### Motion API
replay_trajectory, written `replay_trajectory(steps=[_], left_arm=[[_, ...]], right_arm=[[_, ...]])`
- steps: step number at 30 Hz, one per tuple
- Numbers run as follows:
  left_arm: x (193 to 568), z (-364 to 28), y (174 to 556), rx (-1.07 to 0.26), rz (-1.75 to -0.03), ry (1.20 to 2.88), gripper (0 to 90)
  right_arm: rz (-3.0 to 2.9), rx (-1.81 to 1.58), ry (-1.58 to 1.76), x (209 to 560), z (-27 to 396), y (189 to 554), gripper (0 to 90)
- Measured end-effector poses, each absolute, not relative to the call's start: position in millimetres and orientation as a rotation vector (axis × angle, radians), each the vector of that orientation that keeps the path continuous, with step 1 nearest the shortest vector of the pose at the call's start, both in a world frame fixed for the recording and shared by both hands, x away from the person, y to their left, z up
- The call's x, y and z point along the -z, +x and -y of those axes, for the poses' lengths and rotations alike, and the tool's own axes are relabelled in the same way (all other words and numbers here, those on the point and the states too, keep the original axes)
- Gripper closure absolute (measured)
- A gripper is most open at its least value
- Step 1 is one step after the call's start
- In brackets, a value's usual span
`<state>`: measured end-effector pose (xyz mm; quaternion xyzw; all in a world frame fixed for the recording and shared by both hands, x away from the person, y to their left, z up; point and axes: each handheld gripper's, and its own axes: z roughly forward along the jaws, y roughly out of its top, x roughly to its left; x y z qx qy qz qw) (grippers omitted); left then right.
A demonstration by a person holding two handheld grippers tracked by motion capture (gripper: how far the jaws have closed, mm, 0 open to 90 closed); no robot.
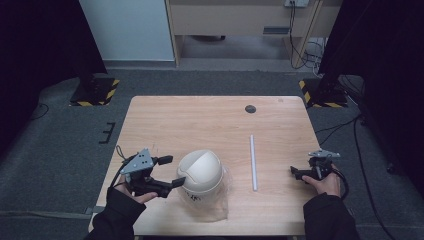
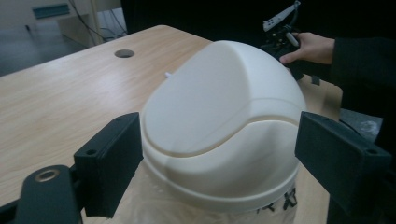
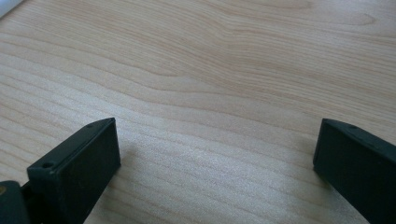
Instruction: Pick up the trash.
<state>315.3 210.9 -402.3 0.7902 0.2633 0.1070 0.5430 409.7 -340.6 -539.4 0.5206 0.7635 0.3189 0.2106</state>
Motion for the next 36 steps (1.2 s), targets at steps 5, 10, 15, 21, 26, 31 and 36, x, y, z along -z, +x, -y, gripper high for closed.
replay_trajectory(steps=[5,10,15,21,26,31,36], left_arm=[[407,-197,316,-0.223,-0.594,1.881,14.4],[409,-189,317,-0.204,-0.579,1.891,14.4],[416,-178,319,-0.176,-0.573,1.922,14.2],[421,-172,322,-0.16,-0.578,1.929,12.9],[423,-168,327,-0.114,-0.601,1.91,11.0],[425,-163,331,-0.066,-0.62,1.903,11.2],[422,-165,329,-0.082,-0.614,1.896,13.0]], right_arm=[[-2.122,-0.886,1.447,539,341,410,0.9],[-2.122,-0.886,1.447,539,341,410,0.9],[-2.122,-0.887,1.447,539,341,410,0.9],[-2.122,-0.886,1.447,539,341,410,0.9],[-2.122,-0.886,1.448,539,341,410,0.9],[-2.127,-0.886,1.441,539,340,409,0.8],[-2.127,-0.886,1.446,539,338,409,0.7]])
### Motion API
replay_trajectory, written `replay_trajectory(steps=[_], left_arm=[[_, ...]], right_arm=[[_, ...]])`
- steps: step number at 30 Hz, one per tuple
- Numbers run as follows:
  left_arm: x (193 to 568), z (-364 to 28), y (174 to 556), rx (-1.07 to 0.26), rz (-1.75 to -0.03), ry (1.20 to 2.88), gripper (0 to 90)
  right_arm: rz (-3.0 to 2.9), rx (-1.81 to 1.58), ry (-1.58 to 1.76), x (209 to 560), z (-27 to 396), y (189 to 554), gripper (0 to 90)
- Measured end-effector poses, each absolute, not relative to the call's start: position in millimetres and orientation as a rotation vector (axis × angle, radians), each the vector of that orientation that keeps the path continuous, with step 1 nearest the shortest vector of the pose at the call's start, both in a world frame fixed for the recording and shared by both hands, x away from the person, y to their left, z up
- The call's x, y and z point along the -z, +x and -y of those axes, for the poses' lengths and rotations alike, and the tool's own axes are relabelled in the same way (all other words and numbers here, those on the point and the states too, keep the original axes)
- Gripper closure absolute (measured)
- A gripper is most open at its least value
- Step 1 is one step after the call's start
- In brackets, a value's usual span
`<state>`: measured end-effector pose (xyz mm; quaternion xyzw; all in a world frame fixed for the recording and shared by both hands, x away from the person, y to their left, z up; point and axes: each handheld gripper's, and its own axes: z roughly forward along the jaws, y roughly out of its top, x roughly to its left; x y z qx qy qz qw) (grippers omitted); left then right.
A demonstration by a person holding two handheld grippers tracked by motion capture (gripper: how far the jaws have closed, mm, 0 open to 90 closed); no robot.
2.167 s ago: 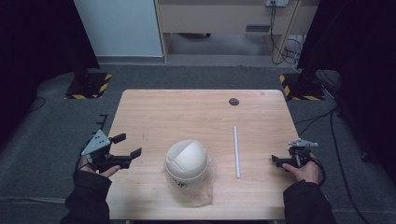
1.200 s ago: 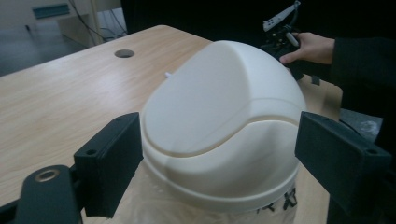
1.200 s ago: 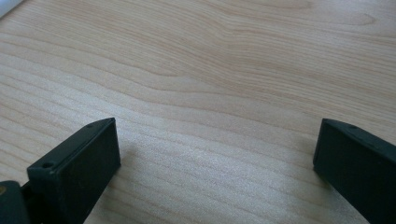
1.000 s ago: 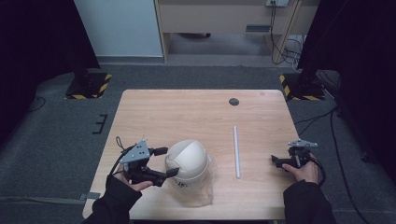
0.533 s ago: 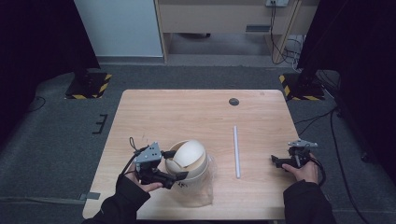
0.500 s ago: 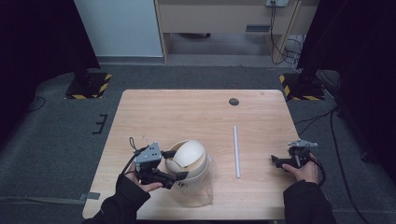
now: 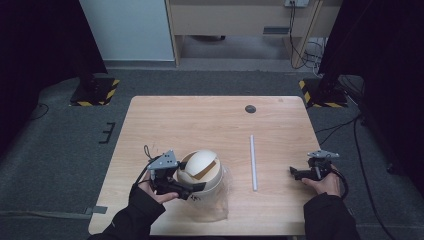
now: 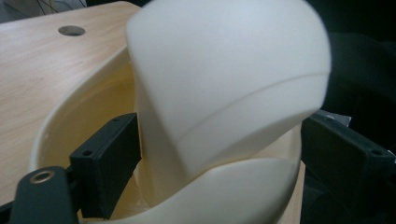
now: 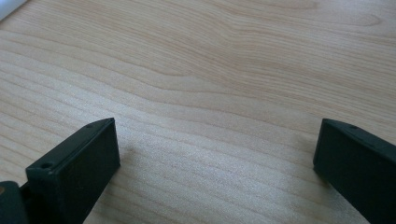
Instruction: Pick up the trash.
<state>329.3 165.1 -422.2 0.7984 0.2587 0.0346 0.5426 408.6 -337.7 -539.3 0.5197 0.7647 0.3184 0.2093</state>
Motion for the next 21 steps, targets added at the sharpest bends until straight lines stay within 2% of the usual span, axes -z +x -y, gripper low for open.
replay_trajectory(steps=[4,9,12,18,21], left_arm=[[410,-175,326,-0.142,-0.624,1.863,13.6],[398,-192,322,-0.198,-0.636,1.823,13.6],[392,-214,322,-0.248,-0.678,1.784,13.6],[404,-246,328,-0.311,-0.806,1.757,13.9],[430,-267,337,-0.337,-0.942,1.75,14.3]], right_arm=[[-2.131,-0.891,1.438,539,338,409,1.6],[-2.106,-0.902,1.449,538,340,408,9.3],[-2.084,-0.909,1.521,532,343,408,17.6],[-2.056,-0.951,1.492,522,342,409,21.4],[-2.04,-0.959,1.475,514,333,409,23.6]])
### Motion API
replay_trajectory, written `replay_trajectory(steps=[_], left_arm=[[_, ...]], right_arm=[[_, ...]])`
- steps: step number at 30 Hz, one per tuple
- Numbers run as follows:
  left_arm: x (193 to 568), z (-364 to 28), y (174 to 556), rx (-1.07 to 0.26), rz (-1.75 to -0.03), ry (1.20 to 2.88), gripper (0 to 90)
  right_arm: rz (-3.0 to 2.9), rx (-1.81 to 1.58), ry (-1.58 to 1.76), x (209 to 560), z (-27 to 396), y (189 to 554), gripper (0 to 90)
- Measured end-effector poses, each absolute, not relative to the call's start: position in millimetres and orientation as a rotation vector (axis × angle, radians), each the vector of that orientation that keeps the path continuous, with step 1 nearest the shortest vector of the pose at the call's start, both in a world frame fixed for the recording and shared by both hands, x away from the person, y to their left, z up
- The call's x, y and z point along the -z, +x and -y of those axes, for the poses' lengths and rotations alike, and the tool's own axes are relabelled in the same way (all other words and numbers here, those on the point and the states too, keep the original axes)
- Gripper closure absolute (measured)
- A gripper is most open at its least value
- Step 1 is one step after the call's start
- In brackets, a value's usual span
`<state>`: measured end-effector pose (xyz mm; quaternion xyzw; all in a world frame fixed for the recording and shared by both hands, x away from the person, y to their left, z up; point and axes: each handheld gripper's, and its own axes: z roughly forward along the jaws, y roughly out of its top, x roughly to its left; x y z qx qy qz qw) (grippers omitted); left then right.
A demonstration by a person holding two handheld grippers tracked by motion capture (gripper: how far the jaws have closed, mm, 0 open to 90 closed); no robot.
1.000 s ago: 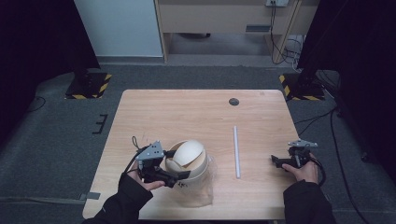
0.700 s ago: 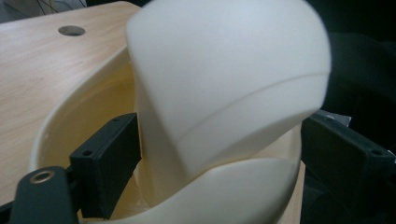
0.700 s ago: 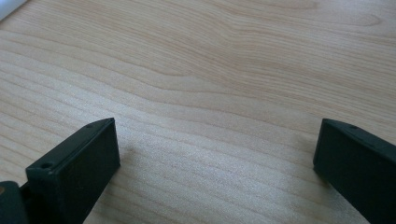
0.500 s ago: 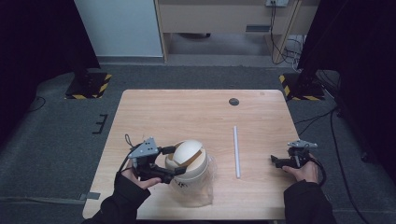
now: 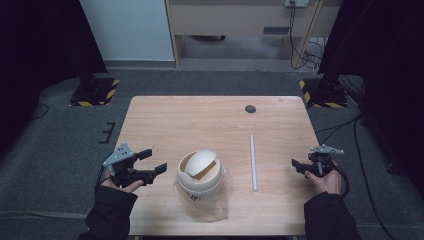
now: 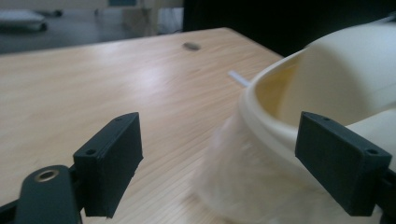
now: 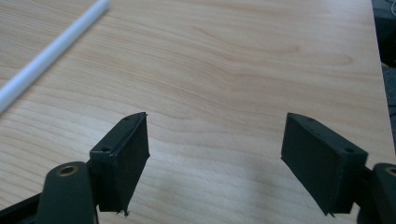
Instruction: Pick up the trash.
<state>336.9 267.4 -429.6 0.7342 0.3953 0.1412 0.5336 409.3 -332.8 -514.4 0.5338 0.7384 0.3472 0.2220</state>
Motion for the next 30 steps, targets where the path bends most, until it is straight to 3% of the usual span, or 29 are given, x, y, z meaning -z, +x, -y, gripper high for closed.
replay_trajectory(steps=[10,30], left_arm=[[487,-298,350,-0.408,-1.281,1.78,17.3],[505,-292,363,-0.381,-1.31,1.877,17.1]], right_arm=[[-2.035,-1.051,1.37,487,286,418,31.0],[-2.227,-1.05,1.35,500,198,440,45.5]])
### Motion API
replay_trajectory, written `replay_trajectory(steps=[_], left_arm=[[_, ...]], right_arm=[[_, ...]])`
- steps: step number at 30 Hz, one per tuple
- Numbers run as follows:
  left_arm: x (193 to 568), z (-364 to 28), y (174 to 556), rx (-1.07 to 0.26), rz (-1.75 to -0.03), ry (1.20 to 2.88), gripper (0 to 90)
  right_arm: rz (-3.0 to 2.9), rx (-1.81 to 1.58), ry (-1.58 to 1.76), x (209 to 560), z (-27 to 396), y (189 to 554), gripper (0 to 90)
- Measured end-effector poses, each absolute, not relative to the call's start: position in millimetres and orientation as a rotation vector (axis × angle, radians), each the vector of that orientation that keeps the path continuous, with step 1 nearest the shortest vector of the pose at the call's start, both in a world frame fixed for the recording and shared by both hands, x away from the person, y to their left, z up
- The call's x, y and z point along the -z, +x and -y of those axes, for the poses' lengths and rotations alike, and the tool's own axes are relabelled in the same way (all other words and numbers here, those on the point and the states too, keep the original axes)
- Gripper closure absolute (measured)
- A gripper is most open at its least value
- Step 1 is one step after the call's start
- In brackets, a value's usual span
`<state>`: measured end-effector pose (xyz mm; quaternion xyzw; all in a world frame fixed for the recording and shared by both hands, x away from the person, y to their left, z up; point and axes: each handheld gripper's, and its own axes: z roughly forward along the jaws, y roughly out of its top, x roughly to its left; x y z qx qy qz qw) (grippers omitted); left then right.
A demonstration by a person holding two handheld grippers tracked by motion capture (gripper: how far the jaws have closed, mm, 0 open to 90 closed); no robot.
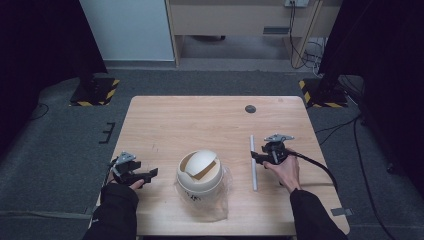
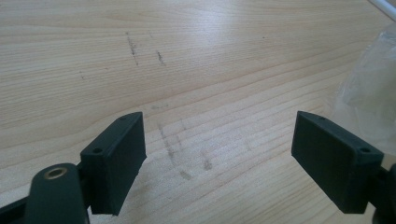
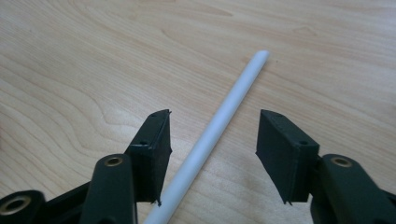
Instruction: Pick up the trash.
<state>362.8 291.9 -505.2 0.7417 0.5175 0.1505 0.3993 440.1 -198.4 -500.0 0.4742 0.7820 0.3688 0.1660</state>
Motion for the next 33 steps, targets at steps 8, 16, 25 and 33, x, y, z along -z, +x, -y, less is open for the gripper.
replay_trajectory(steps=[8,16,25,33], left_arm=[[504,-291,363,-0.383,-1.299,1.884,17.1],[504,-291,363,-0.38,-1.3,1.874,17.2],[503,-292,363,-0.379,-1.3,1.876,17.2],[502,-293,363,-0.387,-1.3,1.858,17.1]], right_arm=[[-2.296,-0.975,1.343,513,189,434,54.8],[-2.356,-0.895,1.303,519,187,433,64.2],[-2.385,-0.833,1.275,518,191,434,79.0],[-2.352,-0.899,1.296,509,202,435,79.7]])
